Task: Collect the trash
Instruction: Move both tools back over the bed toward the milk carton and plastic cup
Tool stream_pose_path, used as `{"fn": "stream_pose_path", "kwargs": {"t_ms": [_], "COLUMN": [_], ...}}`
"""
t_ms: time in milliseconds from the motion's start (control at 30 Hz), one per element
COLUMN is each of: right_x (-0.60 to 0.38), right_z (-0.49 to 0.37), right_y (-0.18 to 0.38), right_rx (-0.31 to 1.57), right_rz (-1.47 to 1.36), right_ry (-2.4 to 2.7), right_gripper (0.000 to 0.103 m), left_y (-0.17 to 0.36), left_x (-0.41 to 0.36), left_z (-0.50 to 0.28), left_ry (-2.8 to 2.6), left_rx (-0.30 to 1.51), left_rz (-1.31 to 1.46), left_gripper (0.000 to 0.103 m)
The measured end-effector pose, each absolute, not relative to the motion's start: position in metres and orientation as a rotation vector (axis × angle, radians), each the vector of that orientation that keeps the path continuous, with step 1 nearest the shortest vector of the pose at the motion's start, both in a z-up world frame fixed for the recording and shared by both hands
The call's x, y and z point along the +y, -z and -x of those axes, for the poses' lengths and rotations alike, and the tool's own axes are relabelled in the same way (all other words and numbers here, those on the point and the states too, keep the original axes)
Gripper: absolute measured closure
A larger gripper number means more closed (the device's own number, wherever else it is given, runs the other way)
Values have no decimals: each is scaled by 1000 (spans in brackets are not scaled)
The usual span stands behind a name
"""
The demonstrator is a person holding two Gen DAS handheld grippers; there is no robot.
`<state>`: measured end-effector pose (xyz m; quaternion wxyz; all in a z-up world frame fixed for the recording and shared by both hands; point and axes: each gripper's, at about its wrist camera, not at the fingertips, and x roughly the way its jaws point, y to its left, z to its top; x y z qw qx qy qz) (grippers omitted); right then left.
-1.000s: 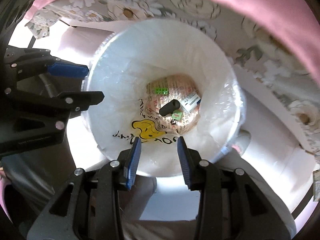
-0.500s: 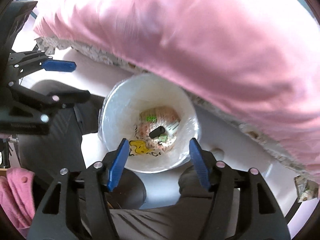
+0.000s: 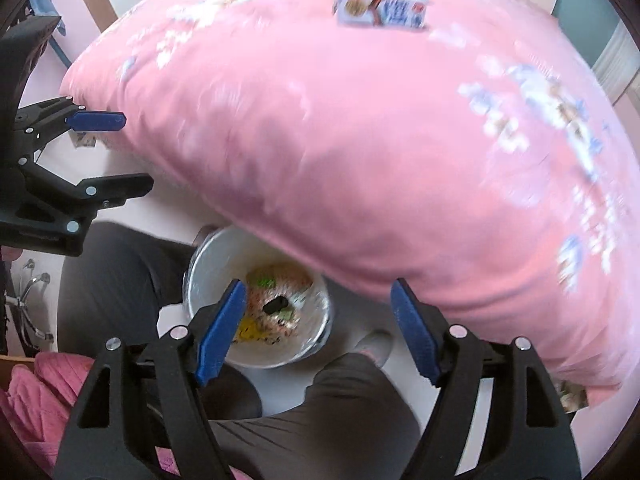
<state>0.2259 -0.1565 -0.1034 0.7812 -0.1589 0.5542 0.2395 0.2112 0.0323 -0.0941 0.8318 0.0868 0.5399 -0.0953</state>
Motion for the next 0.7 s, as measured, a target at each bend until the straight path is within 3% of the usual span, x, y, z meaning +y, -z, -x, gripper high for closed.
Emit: {"fn": "stream_pose_path", "kwargs": {"t_ms": [367, 700], "right_x": [-160, -154], "right_z": [-279, -348], "right_y": [19, -18], "right_rx": [1066, 1008], "right_rz": [351, 322], "right_ry": [-484, -457], "right_gripper": [29, 29], "left_y": [42, 22], "left_x": [31, 28], "left_z": [-257, -306], "left_ry": [197, 203], "left_rx": [1054, 1030], "left_rz": [-229, -246], "left_gripper": [12, 12]}}
